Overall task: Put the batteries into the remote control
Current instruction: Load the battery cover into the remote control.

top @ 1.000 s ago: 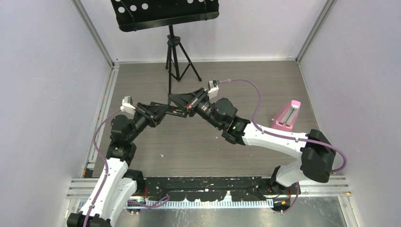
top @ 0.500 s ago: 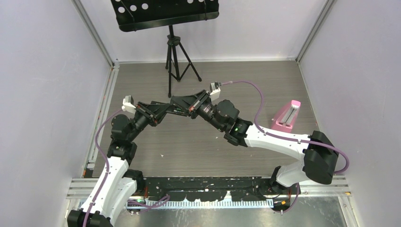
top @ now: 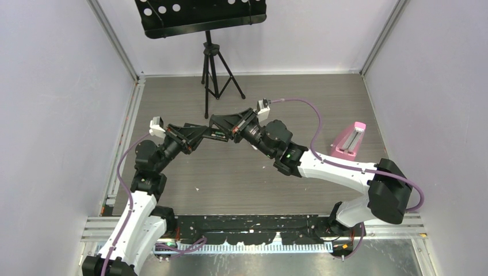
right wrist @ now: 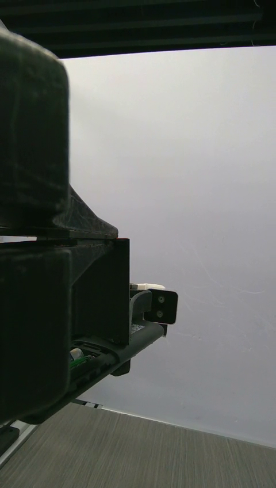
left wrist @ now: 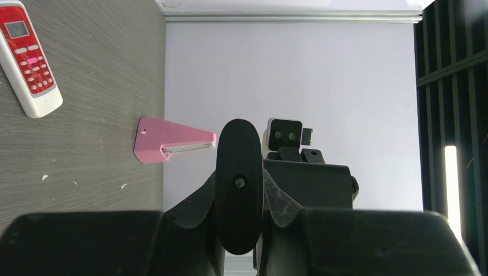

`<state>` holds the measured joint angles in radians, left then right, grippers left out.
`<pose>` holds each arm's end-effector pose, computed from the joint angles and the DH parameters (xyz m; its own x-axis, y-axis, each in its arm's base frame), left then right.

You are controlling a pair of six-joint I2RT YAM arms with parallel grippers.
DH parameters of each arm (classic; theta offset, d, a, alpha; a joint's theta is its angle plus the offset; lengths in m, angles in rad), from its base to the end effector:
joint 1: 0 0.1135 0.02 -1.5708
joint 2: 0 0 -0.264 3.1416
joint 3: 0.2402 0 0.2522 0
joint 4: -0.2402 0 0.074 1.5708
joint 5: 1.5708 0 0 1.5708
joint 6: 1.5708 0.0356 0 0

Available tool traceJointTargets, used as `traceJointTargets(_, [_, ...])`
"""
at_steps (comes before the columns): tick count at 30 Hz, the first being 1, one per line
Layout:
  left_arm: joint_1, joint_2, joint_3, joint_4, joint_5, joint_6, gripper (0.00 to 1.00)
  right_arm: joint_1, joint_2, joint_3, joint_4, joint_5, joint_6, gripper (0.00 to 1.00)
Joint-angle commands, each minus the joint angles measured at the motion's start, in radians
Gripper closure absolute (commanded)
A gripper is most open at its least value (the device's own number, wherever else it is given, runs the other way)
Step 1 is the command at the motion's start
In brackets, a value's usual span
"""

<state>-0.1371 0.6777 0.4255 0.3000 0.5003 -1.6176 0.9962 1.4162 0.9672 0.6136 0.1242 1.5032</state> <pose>0.1677 -0.0404 0.2810 -0.5961 -0.8025 0.0238 0.0195 -0.0441 -0.9988 0.1852 0.2779 0.3400 -0.7588 0.6497 -0.0464 -0.1406 -0.0939 0.9856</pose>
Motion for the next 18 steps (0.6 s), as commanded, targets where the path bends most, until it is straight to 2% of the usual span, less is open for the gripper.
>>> traceJointTargets(1, [-0.002,-0.013,0.000,0.075,0.026,-0.015,1.00,-0.004,0.010,0.002,0.069,-0.010,0.028,1.00])
traceJointTargets(18, [-0.002,-0.002,0.000,0.092,0.021,-0.018,1.00,-0.004,0.010,-0.019,0.030,-0.037,0.056,1.00])
